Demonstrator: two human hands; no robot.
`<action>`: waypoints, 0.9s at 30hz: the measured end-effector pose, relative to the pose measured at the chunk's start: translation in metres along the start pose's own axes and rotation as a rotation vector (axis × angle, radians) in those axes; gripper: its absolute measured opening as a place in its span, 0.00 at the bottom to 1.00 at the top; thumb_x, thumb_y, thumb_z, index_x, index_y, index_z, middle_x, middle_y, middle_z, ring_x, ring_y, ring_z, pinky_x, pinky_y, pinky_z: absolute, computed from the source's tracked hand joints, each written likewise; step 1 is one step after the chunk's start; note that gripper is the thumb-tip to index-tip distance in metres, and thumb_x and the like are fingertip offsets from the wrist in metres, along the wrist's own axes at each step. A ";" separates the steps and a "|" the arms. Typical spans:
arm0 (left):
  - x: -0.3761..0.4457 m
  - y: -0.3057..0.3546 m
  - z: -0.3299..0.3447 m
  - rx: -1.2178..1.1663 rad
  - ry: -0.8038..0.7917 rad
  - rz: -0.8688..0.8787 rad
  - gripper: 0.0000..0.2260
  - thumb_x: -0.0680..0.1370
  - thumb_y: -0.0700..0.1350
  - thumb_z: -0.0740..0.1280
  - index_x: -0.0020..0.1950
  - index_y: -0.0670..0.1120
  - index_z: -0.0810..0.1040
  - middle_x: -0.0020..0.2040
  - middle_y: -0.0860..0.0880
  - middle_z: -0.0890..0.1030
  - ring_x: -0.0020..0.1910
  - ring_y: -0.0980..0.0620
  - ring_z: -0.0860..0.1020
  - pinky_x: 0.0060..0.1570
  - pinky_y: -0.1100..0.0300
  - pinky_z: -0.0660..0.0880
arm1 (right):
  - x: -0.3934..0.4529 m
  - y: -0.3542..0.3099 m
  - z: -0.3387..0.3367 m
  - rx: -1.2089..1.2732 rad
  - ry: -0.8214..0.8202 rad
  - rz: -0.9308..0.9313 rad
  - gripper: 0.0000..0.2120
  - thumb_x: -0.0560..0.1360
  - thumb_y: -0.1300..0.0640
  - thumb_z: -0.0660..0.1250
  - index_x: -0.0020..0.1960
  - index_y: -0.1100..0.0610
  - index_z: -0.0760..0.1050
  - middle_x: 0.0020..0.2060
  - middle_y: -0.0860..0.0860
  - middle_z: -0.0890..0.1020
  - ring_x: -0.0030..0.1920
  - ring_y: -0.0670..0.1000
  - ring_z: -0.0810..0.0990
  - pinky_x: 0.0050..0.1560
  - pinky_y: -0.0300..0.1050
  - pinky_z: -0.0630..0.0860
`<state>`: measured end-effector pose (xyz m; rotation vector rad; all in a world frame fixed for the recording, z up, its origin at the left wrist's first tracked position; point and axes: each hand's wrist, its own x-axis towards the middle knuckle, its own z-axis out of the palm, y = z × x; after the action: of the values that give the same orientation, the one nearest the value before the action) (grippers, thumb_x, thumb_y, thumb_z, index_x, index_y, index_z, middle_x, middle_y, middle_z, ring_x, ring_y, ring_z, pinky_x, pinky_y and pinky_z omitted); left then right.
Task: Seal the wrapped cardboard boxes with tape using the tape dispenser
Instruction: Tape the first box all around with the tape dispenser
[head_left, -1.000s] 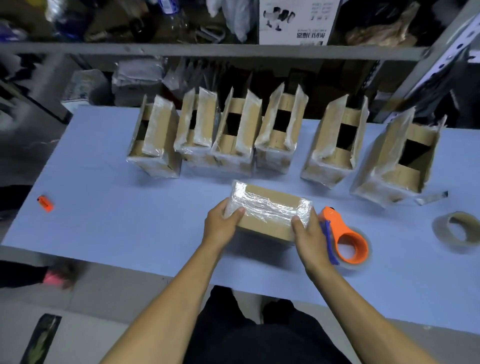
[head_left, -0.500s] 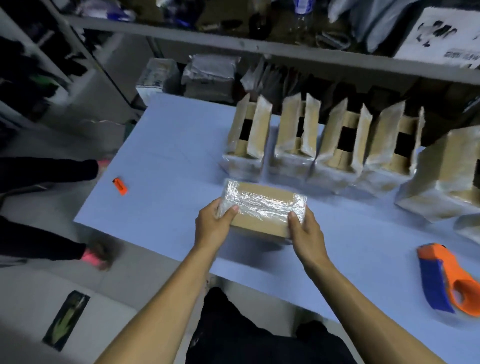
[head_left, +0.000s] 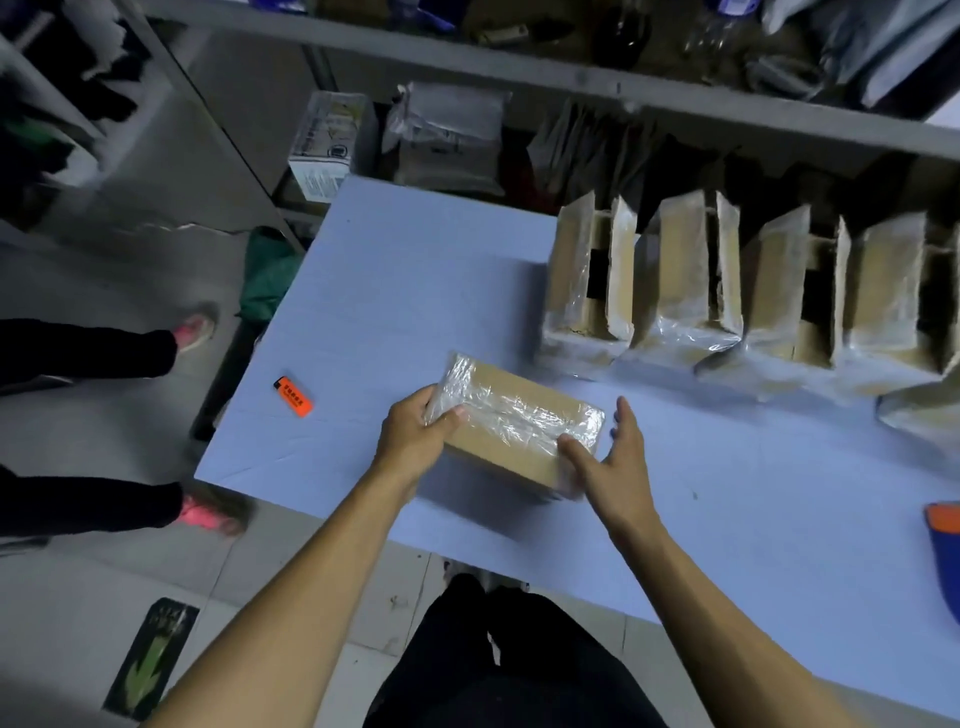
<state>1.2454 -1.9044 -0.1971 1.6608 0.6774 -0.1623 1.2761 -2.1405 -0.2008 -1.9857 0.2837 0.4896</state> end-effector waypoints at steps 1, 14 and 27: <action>0.008 0.004 -0.005 -0.009 -0.044 -0.008 0.07 0.78 0.42 0.72 0.51 0.53 0.84 0.47 0.54 0.87 0.51 0.51 0.84 0.54 0.57 0.79 | 0.007 -0.003 -0.005 -0.099 -0.034 -0.058 0.41 0.74 0.49 0.73 0.79 0.49 0.54 0.76 0.43 0.60 0.75 0.44 0.58 0.74 0.44 0.57; 0.013 -0.003 0.014 -0.365 0.239 -0.117 0.40 0.69 0.46 0.78 0.77 0.50 0.63 0.70 0.48 0.76 0.66 0.51 0.77 0.62 0.54 0.77 | -0.016 -0.019 0.058 -0.139 -0.091 -0.047 0.29 0.63 0.38 0.77 0.55 0.50 0.70 0.49 0.44 0.78 0.47 0.41 0.78 0.43 0.39 0.74; 0.113 0.016 -0.030 -0.260 -0.182 0.110 0.21 0.77 0.43 0.70 0.67 0.60 0.72 0.61 0.56 0.83 0.60 0.54 0.82 0.54 0.62 0.78 | 0.046 -0.076 0.133 0.134 -0.022 -0.261 0.16 0.77 0.50 0.69 0.62 0.36 0.72 0.55 0.37 0.81 0.55 0.40 0.81 0.50 0.29 0.74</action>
<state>1.3381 -1.8391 -0.2298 1.4097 0.4486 -0.1382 1.3189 -1.9869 -0.2127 -1.8516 0.0407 0.3161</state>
